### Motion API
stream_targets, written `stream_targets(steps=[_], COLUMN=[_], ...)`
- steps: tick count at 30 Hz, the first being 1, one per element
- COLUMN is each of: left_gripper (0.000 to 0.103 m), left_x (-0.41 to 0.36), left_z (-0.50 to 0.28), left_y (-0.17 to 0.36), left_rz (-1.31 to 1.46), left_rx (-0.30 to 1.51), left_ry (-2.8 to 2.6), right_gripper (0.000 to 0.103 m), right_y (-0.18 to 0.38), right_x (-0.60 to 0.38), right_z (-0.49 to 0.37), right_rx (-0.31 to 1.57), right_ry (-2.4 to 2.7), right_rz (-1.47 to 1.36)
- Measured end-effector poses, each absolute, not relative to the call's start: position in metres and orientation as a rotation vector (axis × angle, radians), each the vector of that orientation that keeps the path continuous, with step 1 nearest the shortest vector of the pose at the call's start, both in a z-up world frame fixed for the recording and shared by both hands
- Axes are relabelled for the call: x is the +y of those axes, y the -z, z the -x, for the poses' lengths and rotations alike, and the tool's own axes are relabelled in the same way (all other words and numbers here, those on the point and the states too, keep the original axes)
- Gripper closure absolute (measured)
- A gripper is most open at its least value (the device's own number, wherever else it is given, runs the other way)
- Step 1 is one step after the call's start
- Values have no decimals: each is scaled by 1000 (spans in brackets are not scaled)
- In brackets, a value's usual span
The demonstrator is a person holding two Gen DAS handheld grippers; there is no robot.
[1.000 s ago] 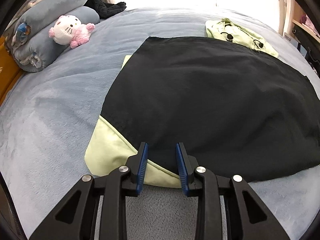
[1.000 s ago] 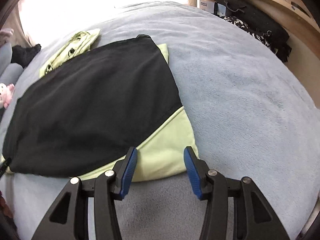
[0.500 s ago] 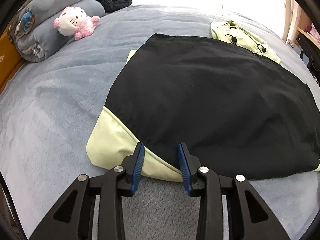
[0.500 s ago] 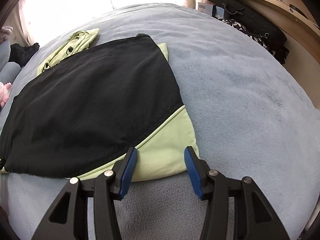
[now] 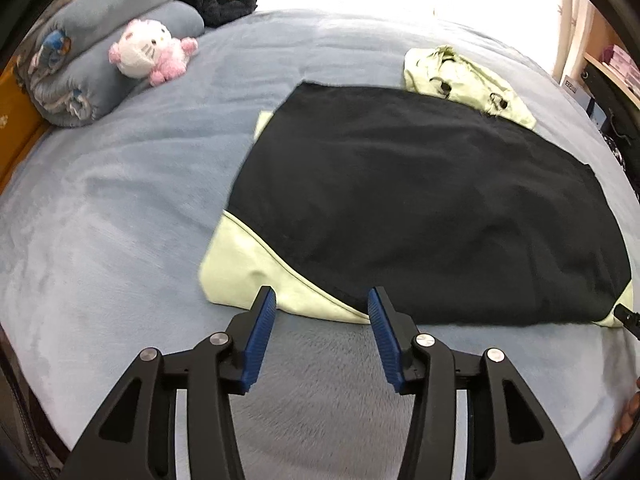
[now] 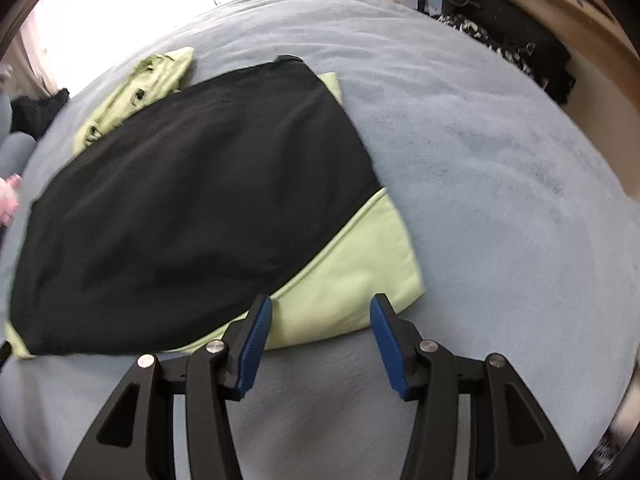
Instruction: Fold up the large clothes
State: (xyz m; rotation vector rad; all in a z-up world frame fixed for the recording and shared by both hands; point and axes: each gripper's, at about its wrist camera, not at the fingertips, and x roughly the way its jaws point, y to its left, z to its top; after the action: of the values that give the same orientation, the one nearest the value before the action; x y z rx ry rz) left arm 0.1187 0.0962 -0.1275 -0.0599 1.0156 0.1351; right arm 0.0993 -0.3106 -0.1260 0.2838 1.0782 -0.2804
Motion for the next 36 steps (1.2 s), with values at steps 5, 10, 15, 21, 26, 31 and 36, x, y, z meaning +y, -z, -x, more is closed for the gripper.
stream_targets(steps=[5,10,15,21,26,31,36], left_gripper=[46,30,28,27,16,15,15], left_x=[98,103,97,84,75,61,52], left_z=[-115,-129,-166,-220,-260,-314,-390], left_y=[88,45,7,-40,-70,-79,-54], left_rz=[-29,-92,-166,-216,-185,-183,-143], left_rx=[949,851,786,738,702,716,784], left_ry=[-125,-131,-116,-71,-41,4,29], right_gripper=[52,52,52,52,43,34,33], right_y=[85,31,-21,-71,-98,-107,-79], right_x=[-289,-271,-263,-257,-253,-260,-277], right_z=[-96,-110,-142,-188,-218,-261,-336], right_rx=[1024,932,849,761,710,701,796], right_ry=[214,146,88,67,29,16,-2], right_rz=[-257,-200,-140,-40,-13,-40,-157])
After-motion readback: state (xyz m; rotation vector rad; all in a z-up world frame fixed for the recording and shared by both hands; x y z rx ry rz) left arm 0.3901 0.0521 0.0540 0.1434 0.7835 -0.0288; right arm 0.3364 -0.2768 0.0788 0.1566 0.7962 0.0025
